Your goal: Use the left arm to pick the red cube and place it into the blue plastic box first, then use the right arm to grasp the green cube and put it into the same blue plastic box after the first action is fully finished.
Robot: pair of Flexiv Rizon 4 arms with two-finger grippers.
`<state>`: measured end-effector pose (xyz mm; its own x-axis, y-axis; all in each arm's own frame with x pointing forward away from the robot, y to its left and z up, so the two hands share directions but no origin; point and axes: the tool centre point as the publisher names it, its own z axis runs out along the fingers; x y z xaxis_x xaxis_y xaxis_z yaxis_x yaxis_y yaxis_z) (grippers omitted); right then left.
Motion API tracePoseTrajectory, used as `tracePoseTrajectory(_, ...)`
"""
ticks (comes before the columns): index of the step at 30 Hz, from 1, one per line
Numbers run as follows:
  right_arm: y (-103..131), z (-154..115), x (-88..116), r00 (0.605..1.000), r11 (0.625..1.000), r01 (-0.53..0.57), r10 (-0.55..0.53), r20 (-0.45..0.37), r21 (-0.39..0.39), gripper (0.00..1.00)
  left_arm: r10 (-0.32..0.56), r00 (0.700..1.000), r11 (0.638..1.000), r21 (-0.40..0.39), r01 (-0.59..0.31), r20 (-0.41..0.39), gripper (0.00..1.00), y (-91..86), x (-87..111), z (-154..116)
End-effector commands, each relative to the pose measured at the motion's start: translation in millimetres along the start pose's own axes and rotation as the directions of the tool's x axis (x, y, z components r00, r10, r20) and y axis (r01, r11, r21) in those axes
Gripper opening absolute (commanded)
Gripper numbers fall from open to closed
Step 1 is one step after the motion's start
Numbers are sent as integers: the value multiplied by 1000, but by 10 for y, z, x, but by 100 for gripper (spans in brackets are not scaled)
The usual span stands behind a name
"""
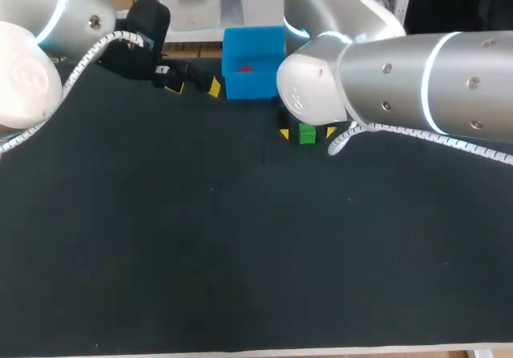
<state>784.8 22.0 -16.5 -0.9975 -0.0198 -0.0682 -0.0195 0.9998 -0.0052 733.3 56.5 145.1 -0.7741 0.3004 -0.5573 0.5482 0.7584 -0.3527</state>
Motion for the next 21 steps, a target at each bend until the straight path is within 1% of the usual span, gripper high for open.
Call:
tracePoseTrajectory(1, -15, -2, 45, 1000, 1000, -4, 4, 8, -2, 73, 3, 1000, 1000, 8, -3, 4, 100, 16, 9, -3)
tracePoseTrajectory(2, -15, -2, 46, 1000, 1000, -4, 4, 8, -2, 48, 3, 1000, 1000, 8, -3, 4, 100, 16, 9, -3)
tracePoseTrajectory(4, -14, -1, 48, 1000, 1000, -5, 5, 7, -2, 43, 3, 1000, 1000, 8, -3, 4, 100, 16, 9, -3)
tracePoseTrajectory(7, -13, 2, 50, 1000, 1000, -5, 5, 7, -2, 6, 3, 1000, 1000, 8, -3, 4, 100, 16, 9, -3)
tracePoseTrajectory(8, -13, 4, 51, 1000, 1000, -5, 5, 7, -2, 0, 3, 1000, 1000, 8, -3, 4, 100, 16, 9, -3)
tracePoseTrajectory(15, -23, -12, 51, 1000, 1000, -6, 6, 9, 0, 0, 3, 1000, 1000, 8, -3, 4, 100, 16, 9, -3)
tracePoseTrajectory(16, -35, -36, 50, 1000, 1000, -13, 13, 12, -12, 0, 3, 1000, 1000, 8, -3, 4, 100, 16, 9, -3)
tracePoseTrajectory(17, -54, -63, 45, 1000, 998, -29, 30, 5, -52, 0, 3, 1000, 1000, 8, -3, 4, 100, 16, 9, -3)
tracePoseTrajectory(18, -73, -107, 39, 1000, 998, -26, 25, -11, -58, 0, 3, 1000, 1000, 8, -3, 4, 100, 16, 9, -3)
tracePoseTrajectory(19, -85, -175, 30, 1000, 1000, -2, 2, -9, -14, 0, 3, 1000, 1000, 8, -3, 4, 100, 16, 9, -3)
tracePoseTrajectory(21, -123, -344, 14, 1000, 999, -5, 6, 15, -38, 0, 3, 1000, 1000, 8, -3, 4, 100, 16, 9, -3)
